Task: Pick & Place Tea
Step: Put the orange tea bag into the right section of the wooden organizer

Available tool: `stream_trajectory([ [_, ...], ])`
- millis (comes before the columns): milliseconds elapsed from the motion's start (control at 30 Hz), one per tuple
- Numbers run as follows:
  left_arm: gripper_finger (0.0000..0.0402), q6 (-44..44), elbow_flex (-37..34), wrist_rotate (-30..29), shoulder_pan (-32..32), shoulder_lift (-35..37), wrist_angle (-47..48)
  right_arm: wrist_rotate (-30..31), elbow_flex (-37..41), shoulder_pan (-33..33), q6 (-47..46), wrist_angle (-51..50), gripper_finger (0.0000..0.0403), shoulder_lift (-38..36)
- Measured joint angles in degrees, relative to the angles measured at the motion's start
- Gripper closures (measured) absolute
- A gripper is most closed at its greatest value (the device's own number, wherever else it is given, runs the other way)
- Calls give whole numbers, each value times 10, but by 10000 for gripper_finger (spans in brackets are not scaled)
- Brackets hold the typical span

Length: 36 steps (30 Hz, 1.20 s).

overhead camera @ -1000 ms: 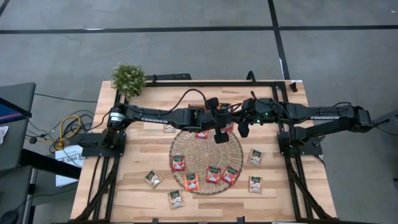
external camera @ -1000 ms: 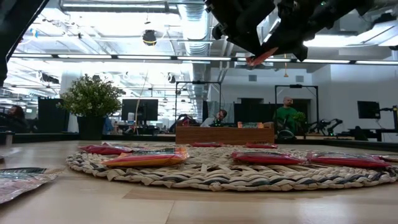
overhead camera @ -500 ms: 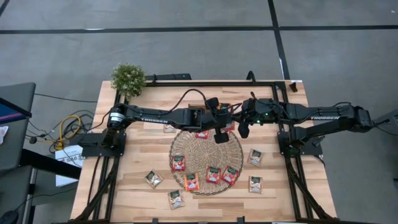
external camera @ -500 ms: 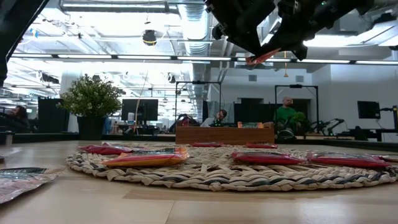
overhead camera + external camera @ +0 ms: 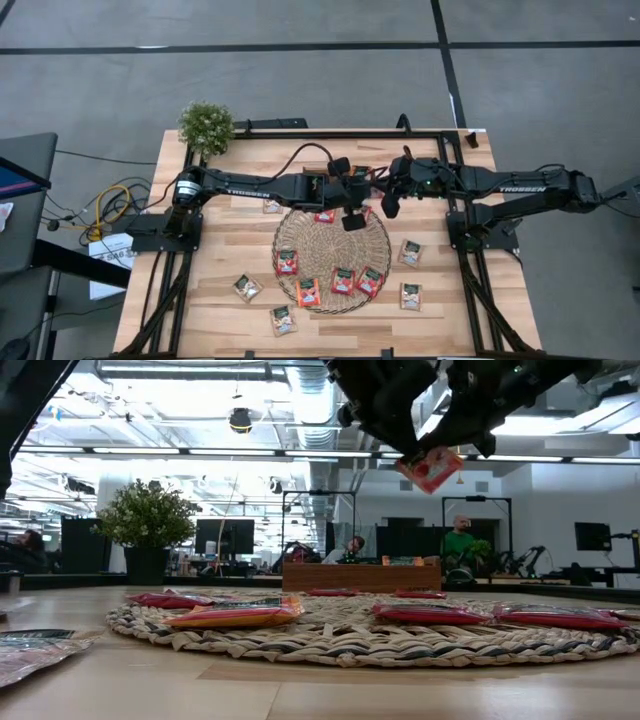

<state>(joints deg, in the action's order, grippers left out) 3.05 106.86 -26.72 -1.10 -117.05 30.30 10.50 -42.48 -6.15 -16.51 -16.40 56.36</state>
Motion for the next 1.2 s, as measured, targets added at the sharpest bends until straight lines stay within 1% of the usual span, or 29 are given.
stream_trajectory([
  [133, 261, -20, 0, -31, 1, 0, 55, 9, 0, 0, 0, 0, 402, 0],
  [233, 239, -51, 0, -42, 0, 0, 125, 35, 0, 0, -12, -14, 402, 0],
  [333, 232, -85, 0, -40, 0, 0, 231, 66, 14, -1, -29, -11, 402, 0],
  [433, 231, -150, 0, -40, 2, 1, 321, 67, 44, -8, -46, 26, 402, 0],
  [533, 231, -203, 0, -39, 9, 1, 392, 66, 77, -20, -60, 80, 402, 0],
  [600, 231, -227, 0, -40, 12, 1, 412, 67, 99, -30, -60, 120, 402, 0],
  [667, 231, -239, -1, -40, 12, 1, 415, 66, 118, -42, -60, 169, 403, 0],
  [733, 231, -249, -8, -39, 11, 4, 409, 66, 134, -56, -60, 192, 403, 0],
  [867, 231, -263, -56, -39, 3, 34, 375, 66, 163, -78, -60, 247, 403, 7],
  [967, 231, -280, -117, -38, -1, 78, 339, 63, 170, -93, -59, 272, 403, 23],
  [1033, 231, -292, -169, -33, -2, 119, 304, 59, 169, -99, -52, 303, 403, 42],
  [1200, 231, -320, -313, 9, -2, 247, 190, 30, 169, -109, -24, 386, 403, 116],
])
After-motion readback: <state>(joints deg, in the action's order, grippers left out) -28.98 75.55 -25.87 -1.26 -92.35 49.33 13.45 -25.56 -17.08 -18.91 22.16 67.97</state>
